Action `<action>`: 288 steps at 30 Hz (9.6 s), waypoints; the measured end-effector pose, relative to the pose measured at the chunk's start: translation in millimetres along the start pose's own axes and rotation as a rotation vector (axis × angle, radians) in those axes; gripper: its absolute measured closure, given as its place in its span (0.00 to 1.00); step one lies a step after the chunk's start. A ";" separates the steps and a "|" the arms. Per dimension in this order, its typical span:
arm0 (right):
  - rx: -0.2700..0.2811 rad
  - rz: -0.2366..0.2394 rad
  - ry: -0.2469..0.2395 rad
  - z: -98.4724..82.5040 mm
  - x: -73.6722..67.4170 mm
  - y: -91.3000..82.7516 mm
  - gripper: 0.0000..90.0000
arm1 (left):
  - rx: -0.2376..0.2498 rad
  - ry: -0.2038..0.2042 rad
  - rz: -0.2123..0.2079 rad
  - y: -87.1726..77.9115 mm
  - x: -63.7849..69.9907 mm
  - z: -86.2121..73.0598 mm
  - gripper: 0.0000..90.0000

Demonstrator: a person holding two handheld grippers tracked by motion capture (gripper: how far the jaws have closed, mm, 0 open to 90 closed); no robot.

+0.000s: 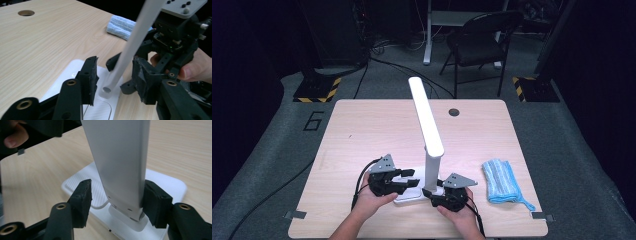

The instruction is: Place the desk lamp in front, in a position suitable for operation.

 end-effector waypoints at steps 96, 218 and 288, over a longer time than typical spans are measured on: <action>-0.073 -0.238 -0.020 -16.0 16.9 9.7 0.50 | 0.084 0.014 0.175 -22.0 -1.8 20.4 0.56; -0.159 -0.646 0.193 -56.9 158.7 -143.5 0.47 | 0.073 0.005 0.082 -20.0 9.2 25.2 0.50; -0.134 -0.238 0.017 -19.9 37.6 -51.0 0.77 | 0.053 0.040 -0.015 -20.3 25.6 35.4 0.55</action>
Point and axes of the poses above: each handheld gripper's, and its own axes: y roughly forward along the jaws, z roughly out of its top, x roughly to its right, the point moved 7 cm from there along y, roughly forward along the jaws, and after that the axes turned 5 degrees about x, right-handed, at the moved point
